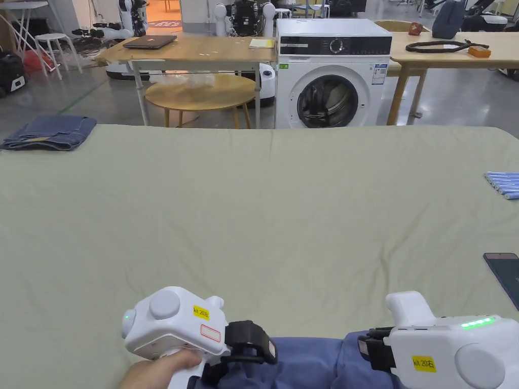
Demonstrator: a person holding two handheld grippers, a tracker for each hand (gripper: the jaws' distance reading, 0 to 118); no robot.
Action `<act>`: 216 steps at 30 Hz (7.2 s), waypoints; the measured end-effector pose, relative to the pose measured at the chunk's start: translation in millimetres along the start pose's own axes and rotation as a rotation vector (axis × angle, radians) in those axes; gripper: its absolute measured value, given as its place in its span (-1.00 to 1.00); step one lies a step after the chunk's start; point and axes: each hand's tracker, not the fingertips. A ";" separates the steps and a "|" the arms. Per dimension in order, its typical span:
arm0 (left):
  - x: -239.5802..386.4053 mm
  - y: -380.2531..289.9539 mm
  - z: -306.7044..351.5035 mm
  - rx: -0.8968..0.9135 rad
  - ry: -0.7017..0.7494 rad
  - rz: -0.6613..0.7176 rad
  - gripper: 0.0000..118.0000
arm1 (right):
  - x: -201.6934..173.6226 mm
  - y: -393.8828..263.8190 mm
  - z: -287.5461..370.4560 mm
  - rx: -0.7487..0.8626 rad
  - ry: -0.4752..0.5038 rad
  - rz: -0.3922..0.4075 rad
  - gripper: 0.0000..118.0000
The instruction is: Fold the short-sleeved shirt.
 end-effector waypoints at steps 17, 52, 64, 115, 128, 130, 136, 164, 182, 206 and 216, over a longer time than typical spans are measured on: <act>-10.2 -4.2 -9.7 0.036 0.107 -0.146 -1.00 | -3.3 10.4 -3.5 0.021 0.044 0.007 -1.00; -95.2 -18.5 65.7 0.080 -0.264 0.161 0.98 | -18.6 11.5 -12.1 0.008 0.071 0.020 -1.00; -83.8 -18.2 -12.6 0.079 -0.366 0.184 -0.91 | -19.0 12.7 4.2 0.006 0.047 0.032 -1.00; 46.1 -12.4 37.5 0.039 -0.047 -0.216 -1.00 | -8.7 6.3 11.6 0.022 0.069 -0.003 -1.00; 54.8 -45.1 -110.3 -0.099 -0.058 -0.158 -1.00 | -17.1 8.3 7.3 0.028 0.083 -0.004 -1.00; 53.3 -44.3 -100.6 -0.087 -0.078 -0.167 -1.00 | -19.7 6.9 0.5 0.022 0.100 -0.006 -1.00; 23.0 -48.3 3.3 0.064 -0.157 -0.138 -1.00 | -46.4 -0.9 -21.8 -0.020 0.182 0.031 -1.00; -103.6 -11.9 10.4 0.088 -0.213 0.059 -0.74 | -41.4 -44.7 -74.1 -0.076 0.230 0.041 -1.00; -336.5 52.9 373.5 0.226 0.415 0.256 -0.53 | -168.4 51.8 -131.2 -0.098 0.299 0.177 -1.00; 134.0 10.5 327.4 1.297 0.612 -0.520 -1.00 | -137.1 206.4 126.6 0.733 -0.154 0.133 -1.00; 213.3 4.9 307.1 1.388 0.528 -0.506 -1.00 | -94.5 213.6 185.8 0.851 -0.326 0.029 -1.00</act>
